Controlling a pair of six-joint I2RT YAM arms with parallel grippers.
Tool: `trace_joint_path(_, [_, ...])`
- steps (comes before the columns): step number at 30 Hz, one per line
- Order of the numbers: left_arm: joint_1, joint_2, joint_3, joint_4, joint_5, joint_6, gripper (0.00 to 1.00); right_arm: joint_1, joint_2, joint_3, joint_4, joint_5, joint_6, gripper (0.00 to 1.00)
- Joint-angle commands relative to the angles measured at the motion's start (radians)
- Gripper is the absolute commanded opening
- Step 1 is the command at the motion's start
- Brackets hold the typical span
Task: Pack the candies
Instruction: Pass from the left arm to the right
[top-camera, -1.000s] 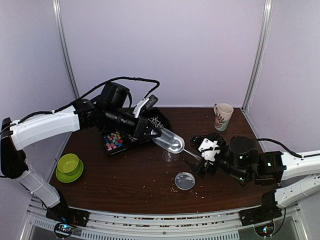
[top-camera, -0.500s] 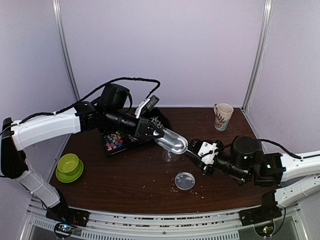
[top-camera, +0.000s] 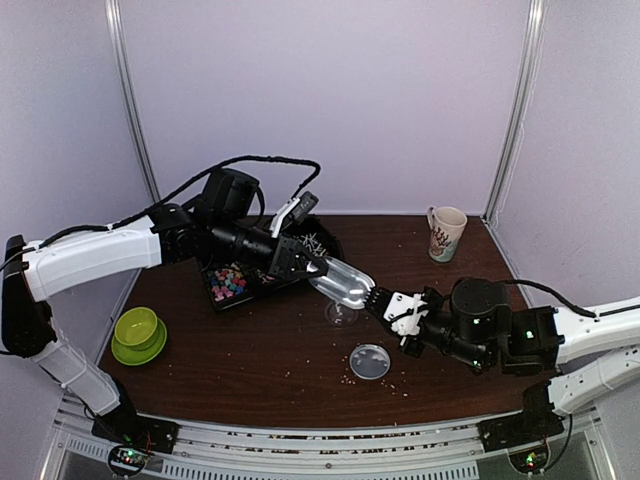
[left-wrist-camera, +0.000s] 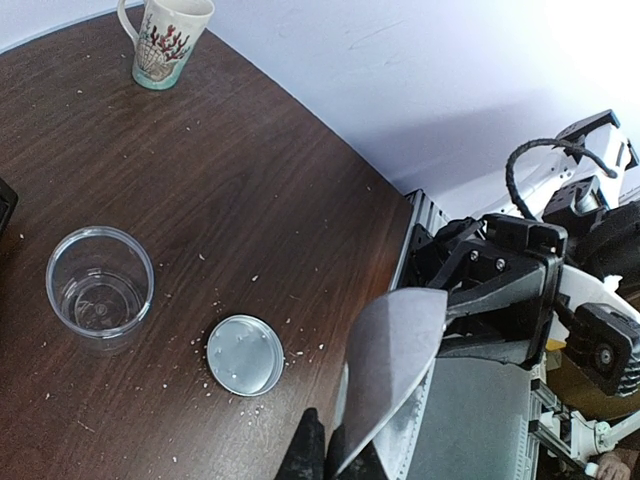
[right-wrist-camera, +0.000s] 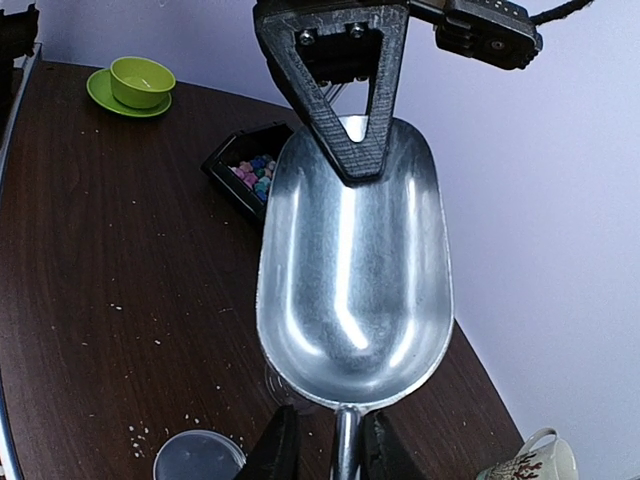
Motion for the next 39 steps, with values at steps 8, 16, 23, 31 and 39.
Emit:
trace_joint_path(8, [0.008, -0.021, -0.012, 0.061, 0.012, -0.011, 0.0, 0.012, -0.034, 0.005, 0.026, 0.023, 0.001, 0.21])
trace_joint_path(16, [0.009, -0.016, -0.017, 0.083, 0.021, -0.022, 0.0, 0.012, -0.027, 0.0, 0.041, 0.025, 0.003, 0.2])
trace_joint_path(23, [0.008, -0.014, -0.019, 0.1, 0.033, -0.031, 0.0, 0.014, -0.015, 0.0, 0.046, 0.031, 0.014, 0.13])
trace_joint_path(31, [0.008, -0.011, -0.028, 0.116, 0.049, -0.039, 0.0, 0.015, -0.01, -0.013, 0.07, 0.034, 0.022, 0.12])
trace_joint_path(39, [0.008, -0.014, -0.028, 0.115, 0.047, -0.037, 0.0, 0.015, -0.001, -0.012, 0.058, 0.078, 0.022, 0.2])
